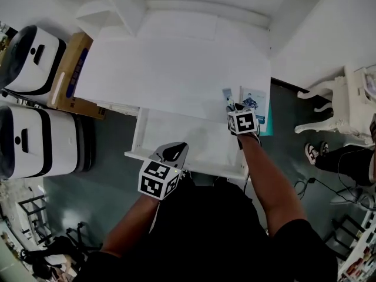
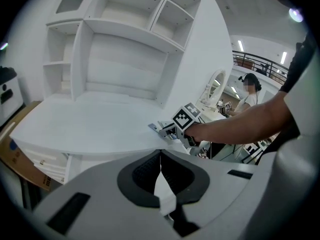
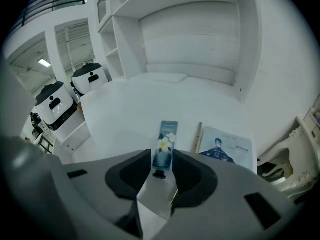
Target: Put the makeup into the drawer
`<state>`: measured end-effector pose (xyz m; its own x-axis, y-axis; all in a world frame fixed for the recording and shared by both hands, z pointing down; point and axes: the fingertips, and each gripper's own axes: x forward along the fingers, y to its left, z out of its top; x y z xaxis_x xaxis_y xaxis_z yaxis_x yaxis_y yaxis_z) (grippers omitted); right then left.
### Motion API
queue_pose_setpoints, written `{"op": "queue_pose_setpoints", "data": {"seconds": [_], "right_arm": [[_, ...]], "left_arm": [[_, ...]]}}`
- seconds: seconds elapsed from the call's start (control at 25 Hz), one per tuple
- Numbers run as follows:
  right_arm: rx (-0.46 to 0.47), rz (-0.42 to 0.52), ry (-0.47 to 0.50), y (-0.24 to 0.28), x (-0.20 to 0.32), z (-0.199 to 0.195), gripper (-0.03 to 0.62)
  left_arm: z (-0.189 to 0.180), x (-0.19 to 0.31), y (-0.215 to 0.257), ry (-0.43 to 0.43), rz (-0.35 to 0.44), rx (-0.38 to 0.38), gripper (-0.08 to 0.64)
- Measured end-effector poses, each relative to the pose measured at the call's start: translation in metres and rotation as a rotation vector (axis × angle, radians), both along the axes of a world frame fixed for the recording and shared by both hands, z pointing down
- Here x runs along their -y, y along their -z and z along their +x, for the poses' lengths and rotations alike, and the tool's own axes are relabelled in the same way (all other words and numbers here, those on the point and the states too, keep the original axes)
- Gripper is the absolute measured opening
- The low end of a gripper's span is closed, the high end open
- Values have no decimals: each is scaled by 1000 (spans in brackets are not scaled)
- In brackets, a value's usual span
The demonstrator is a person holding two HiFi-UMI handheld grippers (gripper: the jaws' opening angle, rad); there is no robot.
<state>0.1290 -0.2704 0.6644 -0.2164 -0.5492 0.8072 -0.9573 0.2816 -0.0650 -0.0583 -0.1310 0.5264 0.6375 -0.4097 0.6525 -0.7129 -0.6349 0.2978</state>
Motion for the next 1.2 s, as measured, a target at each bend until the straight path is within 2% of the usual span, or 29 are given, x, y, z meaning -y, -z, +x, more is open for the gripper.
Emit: {"op": "queue_pose_setpoints", "data": {"seconds": [0.2, 0.52, 0.88, 1.2], "right_arm": [[2, -36, -6, -10, -3, 1, 137], [1, -55, -4, -12, -8, 3, 121], [18, -14, 37, 10, -22, -4, 117], [41, 19, 119, 27, -57, -19, 117]], "left_arm": [[-7, 1, -2, 21, -9, -1, 11], [-8, -2, 1, 4, 4, -4, 11], [-9, -3, 3, -11, 16, -11, 11], [0, -8, -1, -34, 15, -16, 11]]}}
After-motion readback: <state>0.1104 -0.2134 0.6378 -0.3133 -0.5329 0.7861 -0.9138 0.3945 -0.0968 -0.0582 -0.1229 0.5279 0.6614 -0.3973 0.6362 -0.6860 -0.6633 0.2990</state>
